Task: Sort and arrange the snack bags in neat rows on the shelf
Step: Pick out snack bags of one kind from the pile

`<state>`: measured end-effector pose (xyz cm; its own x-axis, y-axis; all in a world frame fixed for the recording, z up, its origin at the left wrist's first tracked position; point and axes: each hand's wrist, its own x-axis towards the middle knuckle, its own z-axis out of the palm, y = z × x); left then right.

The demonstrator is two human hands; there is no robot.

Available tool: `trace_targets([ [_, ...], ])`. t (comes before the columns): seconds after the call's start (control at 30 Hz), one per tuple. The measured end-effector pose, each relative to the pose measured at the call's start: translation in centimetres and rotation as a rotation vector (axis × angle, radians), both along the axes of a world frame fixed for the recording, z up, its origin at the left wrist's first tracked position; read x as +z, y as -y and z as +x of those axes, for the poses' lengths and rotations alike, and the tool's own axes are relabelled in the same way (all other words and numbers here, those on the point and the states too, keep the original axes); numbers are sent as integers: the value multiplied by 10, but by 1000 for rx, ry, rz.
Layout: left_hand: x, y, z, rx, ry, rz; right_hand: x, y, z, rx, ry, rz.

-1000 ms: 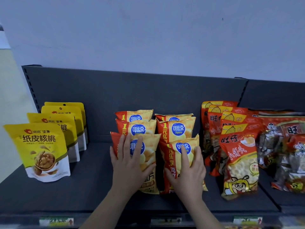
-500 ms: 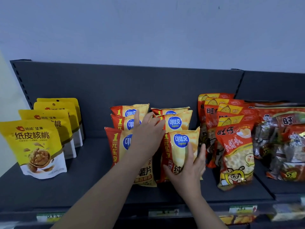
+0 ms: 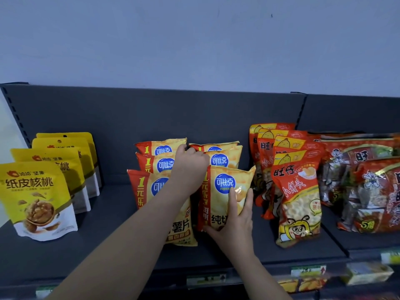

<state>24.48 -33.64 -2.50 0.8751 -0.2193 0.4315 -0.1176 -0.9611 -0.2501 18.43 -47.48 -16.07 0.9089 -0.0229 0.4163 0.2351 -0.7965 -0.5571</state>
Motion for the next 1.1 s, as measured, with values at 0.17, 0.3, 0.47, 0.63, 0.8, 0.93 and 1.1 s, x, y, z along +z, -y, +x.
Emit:
trace_targets([
  [0.17, -7, -7, -9, -27, 76, -131, -2, 2, 0, -31, 56, -67],
  [0.3, -13, -18, -30, -53, 166, -317, 5, 10, -1, -56, 174, -141],
  [0.47, -54, -50, -79, -14, 309, -448, 13, 17, -5, -10, 215, -160],
  [0.63, -105, -69, -103, 45, 62, -376, 6, 22, 0, 39, 133, -278],
  [0.8, -103, -77, -92, 40, -10, -378, 7, 23, 4, 25, 120, -298],
  [0.93, -107, -79, -95, 19, 30, -380, 11, 21, 0, 46, 195, -297],
  [1.1, -101, -80, -106, 20, 121, -419, 28, -2, -7, 125, 356, -278],
])
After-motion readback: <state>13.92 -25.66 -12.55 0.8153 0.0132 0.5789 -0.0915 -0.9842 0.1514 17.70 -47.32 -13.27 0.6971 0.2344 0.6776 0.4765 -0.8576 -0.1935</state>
